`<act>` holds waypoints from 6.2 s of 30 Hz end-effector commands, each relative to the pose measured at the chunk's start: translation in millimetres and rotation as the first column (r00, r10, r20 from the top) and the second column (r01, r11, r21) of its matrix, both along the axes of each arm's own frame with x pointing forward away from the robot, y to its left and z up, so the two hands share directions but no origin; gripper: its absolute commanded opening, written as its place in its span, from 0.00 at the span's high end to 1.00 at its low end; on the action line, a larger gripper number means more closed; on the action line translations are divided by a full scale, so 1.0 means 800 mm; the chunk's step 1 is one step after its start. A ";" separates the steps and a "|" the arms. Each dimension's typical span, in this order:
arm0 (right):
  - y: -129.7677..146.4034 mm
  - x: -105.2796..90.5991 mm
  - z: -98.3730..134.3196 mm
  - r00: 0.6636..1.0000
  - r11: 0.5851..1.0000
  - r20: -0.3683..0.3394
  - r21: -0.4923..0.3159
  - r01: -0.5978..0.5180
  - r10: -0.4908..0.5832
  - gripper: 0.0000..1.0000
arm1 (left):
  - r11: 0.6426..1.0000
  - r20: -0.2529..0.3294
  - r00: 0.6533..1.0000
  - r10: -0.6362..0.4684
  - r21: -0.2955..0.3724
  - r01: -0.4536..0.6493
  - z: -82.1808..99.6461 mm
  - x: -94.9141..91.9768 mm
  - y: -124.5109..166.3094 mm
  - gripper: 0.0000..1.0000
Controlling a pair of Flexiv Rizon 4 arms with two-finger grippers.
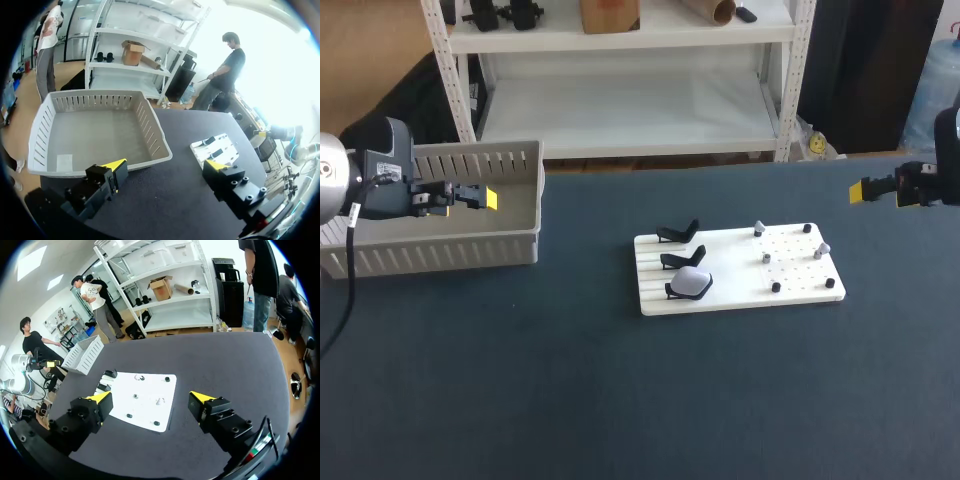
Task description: Pick up each earbud case from the left stands, insert the matching earbuds, close the lid, and place the case in the box.
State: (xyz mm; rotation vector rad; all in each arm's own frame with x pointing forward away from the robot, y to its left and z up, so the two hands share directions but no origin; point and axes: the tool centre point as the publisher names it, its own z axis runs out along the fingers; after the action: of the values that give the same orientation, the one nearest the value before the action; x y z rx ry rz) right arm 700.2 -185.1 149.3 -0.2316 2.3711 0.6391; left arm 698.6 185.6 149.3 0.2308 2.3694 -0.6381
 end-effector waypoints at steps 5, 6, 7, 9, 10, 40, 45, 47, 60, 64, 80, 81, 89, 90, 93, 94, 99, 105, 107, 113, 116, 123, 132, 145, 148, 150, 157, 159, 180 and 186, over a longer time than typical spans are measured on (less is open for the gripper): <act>0.000 0.000 0.000 1.000 1.000 -0.001 0.000 -0.001 0.001 0.00 | 1.000 -0.005 1.000 0.001 0.004 -0.001 0.001 0.001 -0.001 0.00; 0.000 0.000 0.000 1.000 1.000 -0.001 0.000 -0.001 0.001 0.00 | 1.000 -0.005 1.000 0.001 0.004 -0.001 0.001 0.001 -0.001 0.00; 0.000 0.000 0.000 1.000 1.000 -0.001 0.000 -0.001 0.001 0.00 | 1.000 -0.005 1.000 0.001 0.004 -0.001 0.001 0.001 -0.001 0.00; 0.000 0.000 0.000 1.000 1.000 -0.001 0.000 -0.001 0.001 0.00 | 1.000 -0.005 1.000 0.001 0.004 -0.001 0.001 0.001 -0.001 0.00; 0.000 0.000 0.000 1.000 1.000 -0.001 0.000 -0.001 0.001 0.00 | 1.000 -0.005 1.000 0.001 0.004 -0.001 0.001 0.001 -0.001 0.00; 0.000 0.000 0.000 1.000 1.000 -0.001 0.000 -0.001 0.001 0.00 | 0.607 0.342 0.502 -0.794 0.476 0.636 0.036 -0.030 -0.065 0.00; 0.000 0.000 0.000 1.000 1.000 -0.001 0.000 -0.001 0.001 0.00 | 0.607 0.342 0.502 -0.794 0.476 0.636 0.036 -0.030 -0.065 0.00; 0.000 0.000 0.000 1.000 1.000 -0.001 0.000 -0.001 0.001 0.00 | 0.600 0.350 0.488 -0.800 0.469 0.648 0.027 -0.036 -0.078 0.00; 0.000 0.000 0.000 1.000 1.000 -0.001 0.000 -0.001 0.001 0.00 | 0.660 0.441 0.497 -0.747 0.396 0.639 -0.022 -0.048 -0.189 0.00; 0.000 0.000 0.000 1.000 1.000 -0.001 0.000 -0.001 0.001 0.00 | 0.668 0.452 0.504 -0.736 0.372 0.644 -0.044 -0.050 -0.215 0.00; 0.000 0.000 0.000 1.000 1.000 -0.001 0.000 -0.001 0.001 0.00 | 0.579 0.435 0.427 -0.793 0.322 0.749 -0.106 -0.040 -0.293 0.00; 0.000 0.000 0.000 1.000 1.000 -0.001 0.000 -0.001 0.001 0.00 | 0.572 0.436 0.416 -0.798 0.328 0.752 -0.108 -0.041 -0.297 0.00; 0.000 0.000 0.000 1.000 1.000 -0.001 0.000 -0.001 0.001 0.00 | 0.552 0.451 0.391 -0.802 0.312 0.774 -0.126 -0.041 -0.316 0.00; 0.000 0.000 0.000 1.000 1.000 -0.001 0.000 -0.001 0.001 0.00 | 0.551 0.451 0.390 -0.803 0.310 0.775 -0.127 -0.041 -0.317 0.00; 0.000 0.000 0.000 1.000 1.000 -0.001 0.000 -0.001 0.001 0.00 | 0.545 0.448 0.388 -0.805 0.302 0.782 -0.131 -0.041 -0.322 0.00; 0.000 0.000 0.000 1.000 1.000 -0.001 0.000 -0.001 0.001 0.00 | 0.544 0.448 0.388 -0.805 0.298 0.785 -0.134 -0.041 -0.324 0.00; 0.000 0.000 0.000 1.000 1.000 -0.001 0.000 -0.001 0.001 0.00 | 0.542 0.441 0.395 -0.806 0.281 0.792 -0.145 -0.041 -0.328 0.00; 0.000 0.000 0.000 1.000 1.000 -0.001 0.000 -0.001 0.001 0.00 | 0.540 0.445 0.397 -0.803 0.260 0.801 -0.150 -0.039 -0.331 0.00; 0.000 0.000 0.000 1.000 1.000 -0.001 0.000 -0.001 0.001 0.00 | 0.544 0.445 0.404 -0.799 0.252 0.800 -0.153 -0.038 -0.332 0.02; 0.000 0.000 0.000 1.000 1.000 -0.001 0.000 -0.001 0.001 0.00 | 0.537 0.448 0.400 -0.800 0.237 0.810 -0.156 -0.035 -0.340 0.05; 0.000 0.000 0.000 1.000 1.000 -0.001 0.000 -0.001 0.001 0.00 | 0.532 0.450 0.395 -0.801 0.231 0.815 -0.157 -0.035 -0.345 0.19; 0.000 0.000 0.000 1.000 1.000 -0.001 0.000 -0.001 0.001 0.00 | 0.523 0.450 0.391 -0.803 0.215 0.825 -0.161 -0.036 -0.354 0.33; 0.000 0.000 0.000 1.000 1.000 -0.001 0.000 -0.001 0.001 0.00 | 0.514 0.449 0.387 -0.805 0.201 0.834 -0.166 -0.038 -0.360 0.31; 0.000 0.000 0.000 1.000 1.000 -0.001 0.000 -0.001 0.001 0.00 | 0.515 0.456 0.392 -0.799 0.183 0.838 -0.171 -0.037 -0.362 0.52; 0.000 0.000 0.000 1.000 1.000 -0.001 0.000 -0.001 0.001 0.00 | 0.516 0.457 0.394 -0.797 0.180 0.837 -0.172 -0.037 -0.362 0.54; 0.000 0.000 0.000 1.000 1.000 -0.001 0.000 -0.001 0.001 0.00 | 0.517 0.459 0.394 -0.797 0.179 0.837 -0.172 -0.037 -0.362 0.56; 0.000 0.000 0.000 1.000 1.000 -0.001 0.000 -0.001 0.001 0.00 | 0.513 0.461 0.390 -0.797 0.177 0.840 -0.172 -0.039 -0.364 0.60; 0.000 0.000 0.000 1.000 1.000 -0.001 0.000 -0.001 0.001 0.00 | 0.512 0.462 0.389 -0.797 0.176 0.841 -0.172 -0.039 -0.364 0.64; 0.000 0.000 0.000 1.000 1.000 -0.001 0.000 -0.001 0.001 0.00 | 0.508 0.500 0.370 -0.783 0.172 0.844 -0.152 -0.044 -0.358 1.00; 0.000 0.000 0.000 1.000 1.000 -0.001 0.000 -0.001 0.001 0.00 | 0.508 0.548 0.340 -0.764 0.187 0.841 -0.118 -0.040 -0.345 1.00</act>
State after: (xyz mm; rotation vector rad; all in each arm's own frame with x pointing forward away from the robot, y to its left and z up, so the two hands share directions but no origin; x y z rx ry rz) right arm 700.3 -185.0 149.3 -0.2315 2.3712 0.6389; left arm 672.2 -101.3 45.1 1.4356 1.4724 -0.9925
